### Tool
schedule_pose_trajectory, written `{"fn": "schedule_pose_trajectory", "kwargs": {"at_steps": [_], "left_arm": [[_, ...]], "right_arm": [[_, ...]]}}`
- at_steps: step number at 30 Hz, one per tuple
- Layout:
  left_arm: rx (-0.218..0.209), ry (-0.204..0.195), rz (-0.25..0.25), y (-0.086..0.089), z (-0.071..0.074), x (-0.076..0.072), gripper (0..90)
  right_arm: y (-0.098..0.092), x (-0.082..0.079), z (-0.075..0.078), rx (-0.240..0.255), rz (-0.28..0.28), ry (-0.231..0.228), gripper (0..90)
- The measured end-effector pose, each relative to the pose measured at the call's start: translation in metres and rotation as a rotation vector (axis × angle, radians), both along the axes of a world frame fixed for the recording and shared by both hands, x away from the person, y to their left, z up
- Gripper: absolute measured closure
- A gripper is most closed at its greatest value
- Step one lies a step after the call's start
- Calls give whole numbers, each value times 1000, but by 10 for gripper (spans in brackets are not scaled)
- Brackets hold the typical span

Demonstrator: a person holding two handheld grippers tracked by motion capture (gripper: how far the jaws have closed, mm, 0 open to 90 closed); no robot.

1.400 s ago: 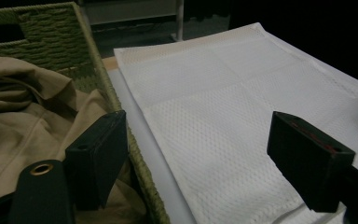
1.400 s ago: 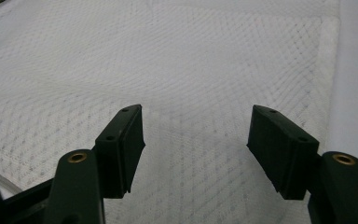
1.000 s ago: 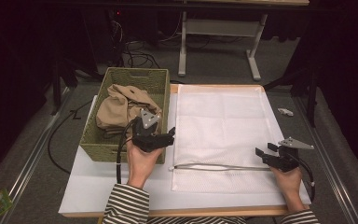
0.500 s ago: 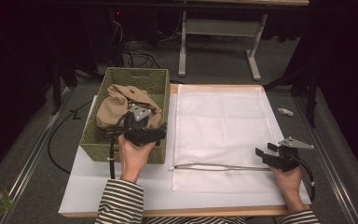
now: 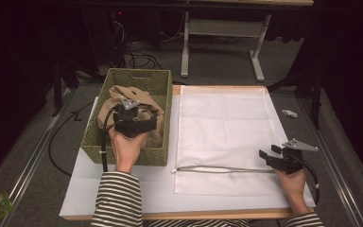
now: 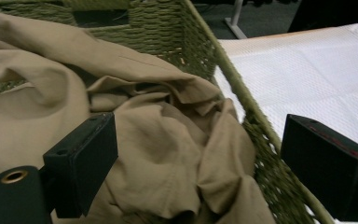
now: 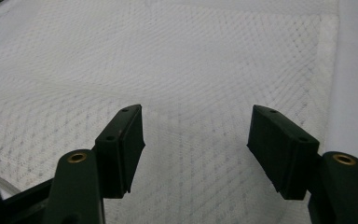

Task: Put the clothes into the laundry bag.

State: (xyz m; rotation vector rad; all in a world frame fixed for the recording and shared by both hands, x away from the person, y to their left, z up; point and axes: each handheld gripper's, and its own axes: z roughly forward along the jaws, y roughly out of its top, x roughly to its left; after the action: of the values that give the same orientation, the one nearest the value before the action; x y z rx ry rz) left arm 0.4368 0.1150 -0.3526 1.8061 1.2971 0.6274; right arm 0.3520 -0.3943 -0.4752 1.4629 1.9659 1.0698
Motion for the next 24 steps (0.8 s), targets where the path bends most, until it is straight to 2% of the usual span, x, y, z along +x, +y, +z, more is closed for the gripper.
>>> {"fn": "schedule_pose_trajectory", "kwargs": {"at_steps": [4, 11, 16, 24], "left_arm": [[9, 16, 42, 9, -1, 12, 102], [22, 32, 83, 16, -3, 24, 85], [12, 45, 118, 23, -7, 34, 68], [-11, 107, 141, 32, -16, 55, 26]], "right_arm": [[0, 0, 0, 0, 0, 1, 360], [0, 0, 0, 0, 0, -1, 360], [0, 0, 0, 0, 0, 1, 360], [0, 0, 0, -3, -3, -3, 360]]}}
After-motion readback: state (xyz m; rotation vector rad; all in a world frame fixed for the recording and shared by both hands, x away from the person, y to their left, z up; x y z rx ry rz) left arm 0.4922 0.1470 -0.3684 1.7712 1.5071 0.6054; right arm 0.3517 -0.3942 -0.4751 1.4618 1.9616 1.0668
